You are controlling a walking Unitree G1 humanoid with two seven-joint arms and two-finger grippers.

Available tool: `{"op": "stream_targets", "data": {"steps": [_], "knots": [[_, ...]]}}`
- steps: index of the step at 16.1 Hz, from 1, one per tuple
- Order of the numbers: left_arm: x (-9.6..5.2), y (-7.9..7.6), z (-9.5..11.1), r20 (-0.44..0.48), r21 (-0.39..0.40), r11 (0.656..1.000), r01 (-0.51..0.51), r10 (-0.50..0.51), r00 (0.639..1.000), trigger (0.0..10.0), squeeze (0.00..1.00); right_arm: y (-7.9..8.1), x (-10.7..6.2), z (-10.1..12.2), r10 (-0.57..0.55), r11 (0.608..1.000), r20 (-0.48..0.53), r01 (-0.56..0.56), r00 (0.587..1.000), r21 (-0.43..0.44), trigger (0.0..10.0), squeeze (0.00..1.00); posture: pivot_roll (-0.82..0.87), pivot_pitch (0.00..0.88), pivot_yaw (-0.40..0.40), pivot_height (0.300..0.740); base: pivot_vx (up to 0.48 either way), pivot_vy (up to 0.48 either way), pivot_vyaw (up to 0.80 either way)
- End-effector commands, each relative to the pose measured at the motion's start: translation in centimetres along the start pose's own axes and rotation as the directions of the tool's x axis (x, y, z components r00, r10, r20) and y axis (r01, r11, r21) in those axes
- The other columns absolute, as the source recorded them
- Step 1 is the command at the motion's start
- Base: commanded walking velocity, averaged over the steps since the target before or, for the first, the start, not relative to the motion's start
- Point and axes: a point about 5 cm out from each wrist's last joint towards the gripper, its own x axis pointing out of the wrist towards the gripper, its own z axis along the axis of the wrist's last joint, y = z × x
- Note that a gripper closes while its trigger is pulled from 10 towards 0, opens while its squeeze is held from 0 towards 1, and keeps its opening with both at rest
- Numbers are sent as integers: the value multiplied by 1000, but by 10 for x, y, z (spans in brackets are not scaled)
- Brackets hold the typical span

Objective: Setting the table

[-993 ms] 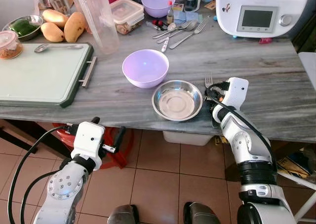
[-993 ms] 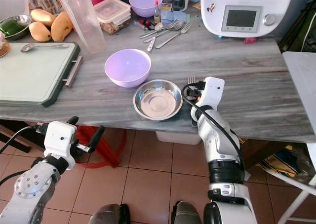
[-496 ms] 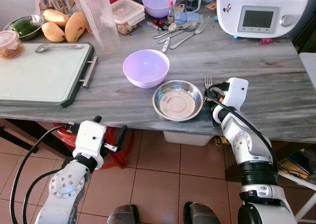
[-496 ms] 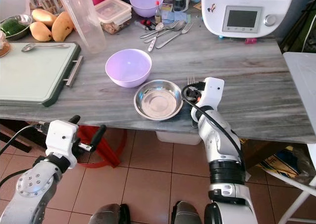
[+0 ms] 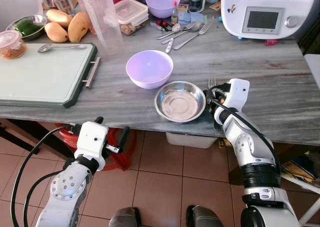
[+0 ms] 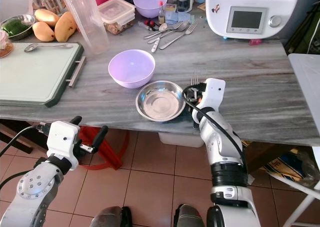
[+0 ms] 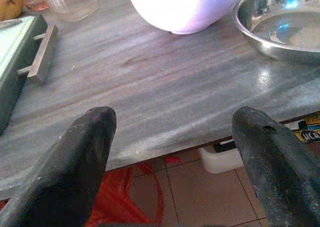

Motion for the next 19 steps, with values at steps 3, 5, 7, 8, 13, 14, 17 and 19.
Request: {"op": "stream_targets", "data": {"steps": [3,5,7,8,13,14,17,19], "knots": [[0,0,-3,-16,4,1000,-7,8,1000,10000,0,-11,-5,-18,-46,999,-77,46,996,-13,10000,1000,84,134,81,740,0,0,0],[1,0,-3,-15,4,1000,-8,8,1000,10000,0,-13,-6,-17,-57,998,-74,55,996,-30,10000,1000,83,133,79,740,0,0,0],[1,0,-3,-12,3,1000,-11,11,1000,10000,0,-19,-10,-15,-81,996,-65,79,995,-36,10000,1000,82,130,80,740,0,0,0],[1,0,-3,-11,2,1000,-11,11,1000,10000,0,-21,-11,-14,-86,996,-60,84,994,-42,10000,1000,81,129,79,740,0,0,0],[4,0,-2,-2,-2,1000,-11,11,1000,10000,0,-33,-25,-6,-141,986,-2,140,990,-93,10000,1000,75,119,79,740,0,0,0],[4,0,-2,-1,-3,1000,-11,11,1000,10000,0,-36,-29,-4,-154,983,8,154,988,-96,10000,1000,73,117,79,740,0,0,0],[7,0,-3,5,-8,1000,-9,9,1000,10000,0,-38,-38,0,-165,977,65,172,984,-123,10000,1000,58,99,79,740,0,0,0],[8,-1,-3,8,-10,1000,-8,8,1000,10000,0,-36,-41,3,-159,976,117,174,980,-128,10000,1000,54,93,78,740,0,0,0]]}}
